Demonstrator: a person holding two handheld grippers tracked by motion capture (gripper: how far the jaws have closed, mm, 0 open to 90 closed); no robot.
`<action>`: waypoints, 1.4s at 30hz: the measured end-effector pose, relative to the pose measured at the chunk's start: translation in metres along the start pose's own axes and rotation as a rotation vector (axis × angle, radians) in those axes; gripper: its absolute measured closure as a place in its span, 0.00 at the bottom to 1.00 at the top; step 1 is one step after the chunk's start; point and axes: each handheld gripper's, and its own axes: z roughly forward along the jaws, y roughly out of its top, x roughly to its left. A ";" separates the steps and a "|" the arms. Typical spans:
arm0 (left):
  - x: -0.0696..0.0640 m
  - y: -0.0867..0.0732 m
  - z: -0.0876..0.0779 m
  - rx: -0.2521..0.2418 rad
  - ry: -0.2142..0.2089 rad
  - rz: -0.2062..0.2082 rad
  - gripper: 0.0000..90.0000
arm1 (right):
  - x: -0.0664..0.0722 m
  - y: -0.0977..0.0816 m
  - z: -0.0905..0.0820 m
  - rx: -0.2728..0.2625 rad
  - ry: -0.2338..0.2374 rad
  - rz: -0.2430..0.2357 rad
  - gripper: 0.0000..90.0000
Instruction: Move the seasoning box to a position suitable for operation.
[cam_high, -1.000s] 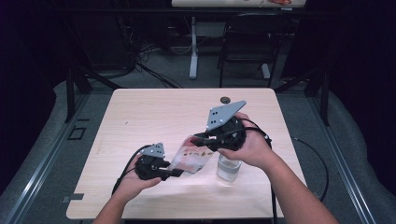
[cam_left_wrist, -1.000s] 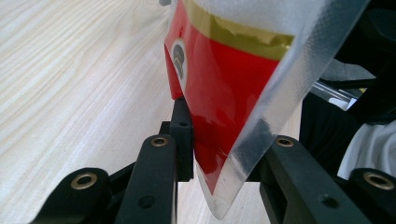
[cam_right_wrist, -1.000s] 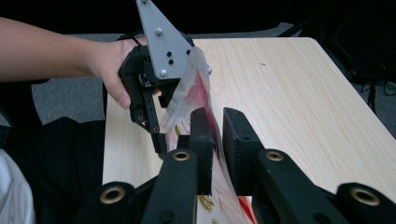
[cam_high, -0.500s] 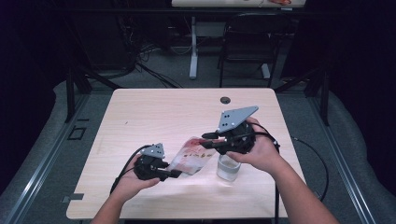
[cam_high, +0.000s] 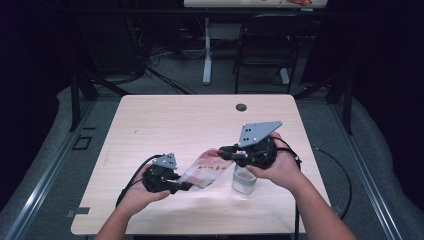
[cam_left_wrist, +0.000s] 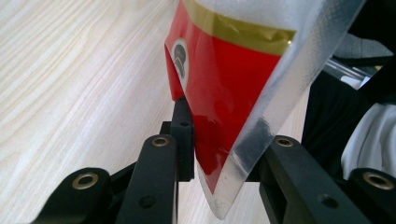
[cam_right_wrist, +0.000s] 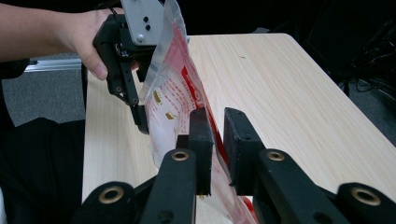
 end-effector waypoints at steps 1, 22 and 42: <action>0.000 0.000 -0.001 0.006 0.002 0.000 0.82 | 0.000 -0.001 0.001 -0.007 0.002 0.004 0.91; -0.003 0.015 -0.017 0.109 0.031 0.022 0.81 | 0.000 -0.020 -0.001 -0.067 0.006 0.050 1.00; 0.001 0.012 -0.014 0.153 0.049 0.008 0.82 | -0.001 -0.053 0.012 -0.134 -0.006 0.121 1.00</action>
